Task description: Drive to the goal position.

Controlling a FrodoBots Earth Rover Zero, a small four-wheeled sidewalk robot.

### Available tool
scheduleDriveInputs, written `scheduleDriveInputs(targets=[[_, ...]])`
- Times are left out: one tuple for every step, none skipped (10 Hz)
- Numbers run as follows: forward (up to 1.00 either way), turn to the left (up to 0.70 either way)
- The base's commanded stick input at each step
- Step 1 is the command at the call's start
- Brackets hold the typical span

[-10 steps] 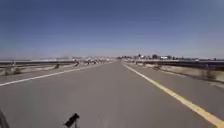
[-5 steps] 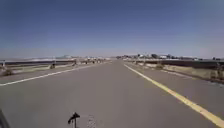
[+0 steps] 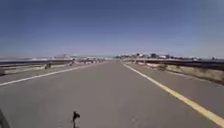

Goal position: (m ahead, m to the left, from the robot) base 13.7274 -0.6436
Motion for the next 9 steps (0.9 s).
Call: scheduleDriveInputs(targets=[[1.00,0.00],[1.00,0.00],[1.00,0.00],[1.00,0.00],[1.00,0.00],[1.00,0.00],[1.00,0.00],[1.00,0.00],[1.00,0.00]])
